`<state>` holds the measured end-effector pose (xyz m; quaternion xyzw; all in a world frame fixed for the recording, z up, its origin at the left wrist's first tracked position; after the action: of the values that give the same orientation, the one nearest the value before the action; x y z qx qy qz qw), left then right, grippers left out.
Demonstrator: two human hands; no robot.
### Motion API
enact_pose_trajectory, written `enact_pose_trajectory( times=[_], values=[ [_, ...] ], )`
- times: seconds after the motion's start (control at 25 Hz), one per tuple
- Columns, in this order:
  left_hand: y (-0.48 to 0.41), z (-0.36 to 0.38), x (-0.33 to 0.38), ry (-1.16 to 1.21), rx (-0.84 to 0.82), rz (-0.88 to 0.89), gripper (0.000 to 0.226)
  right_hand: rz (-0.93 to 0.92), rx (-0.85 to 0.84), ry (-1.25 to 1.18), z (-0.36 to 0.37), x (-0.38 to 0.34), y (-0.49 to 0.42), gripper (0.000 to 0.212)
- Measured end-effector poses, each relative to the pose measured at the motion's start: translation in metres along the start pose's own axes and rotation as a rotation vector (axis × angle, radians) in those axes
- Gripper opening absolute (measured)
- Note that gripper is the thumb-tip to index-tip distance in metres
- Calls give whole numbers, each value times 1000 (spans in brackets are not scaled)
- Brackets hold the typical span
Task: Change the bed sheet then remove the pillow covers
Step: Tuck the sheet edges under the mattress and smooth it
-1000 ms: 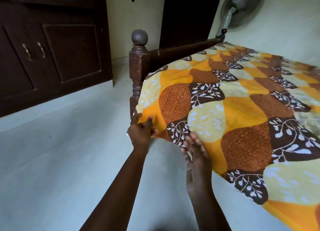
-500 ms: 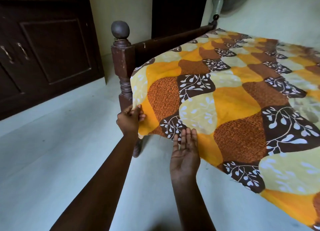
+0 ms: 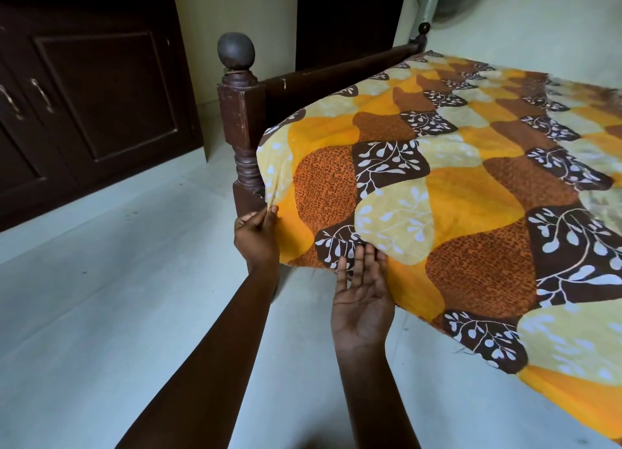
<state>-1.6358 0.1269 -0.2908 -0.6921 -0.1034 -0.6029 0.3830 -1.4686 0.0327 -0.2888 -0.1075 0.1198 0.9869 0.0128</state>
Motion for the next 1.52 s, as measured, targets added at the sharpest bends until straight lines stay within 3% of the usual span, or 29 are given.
enact_pose_trajectory(
  times=[0.08, 0.2, 0.36, 0.48, 0.64, 0.76, 0.84, 0.92, 1.0, 1.08, 1.24, 1.4, 1.44, 1.52],
  values=[
    [2, -6, 1, 14, 30, 3, 25, 26, -78, -16, 4, -4, -2, 104],
    [-3, -5, 6, 51, -32, -9, 26, 45, -103, 6, 12, -13, -2, 121],
    [-15, -2, 22, 52, -229, -62, 22, 70, -146, 35, 23, -20, -2, 123],
    [-24, 8, 26, 161, -232, -249, 20, 76, -150, 60, 24, -23, -2, 119],
    [-24, 36, 30, 837, -117, -764, 37, 93, -177, 49, 22, -27, -4, 98],
    [-22, 43, 33, 1133, -153, -834, 50, 105, -213, 44, 21, -25, -6, 84],
    [-15, 36, 30, 1080, -197, -834, 37, 107, -215, 36, 18, -23, -6, 75],
    [-14, 19, 20, 788, -204, -714, 26, 113, -225, 27, 16, -23, -5, 72],
    [-16, -8, 7, 493, -90, -562, 21, 115, -215, 44, 15, -22, -6, 71],
    [-15, -20, -3, 405, -87, -556, 16, 113, -199, 72, 14, -22, -6, 74],
    [-10, -3, -8, 556, -158, -803, 11, 105, -176, 78, 13, -22, -7, 82],
    [-12, 6, 6, 693, -110, -855, 14, 118, -165, 77, 11, -22, -6, 87],
    [-15, 6, 12, 775, -64, -855, 17, 130, -188, 75, 10, -23, -7, 85],
    [-17, 9, 21, 912, -43, -873, 45, 156, -254, 70, 9, -22, -7, 71]
  ],
)
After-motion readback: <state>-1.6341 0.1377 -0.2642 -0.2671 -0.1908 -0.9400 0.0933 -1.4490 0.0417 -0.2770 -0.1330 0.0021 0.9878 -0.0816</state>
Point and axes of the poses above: each hand's wrist, its own y-axis away from the middle knuckle, its own z-axis out of the palm, x = y × z, the point moved 5 cm from there along -y, towards the middle knuckle, and after that the axes turned 14 degrees about z, right-handed, at the moved point
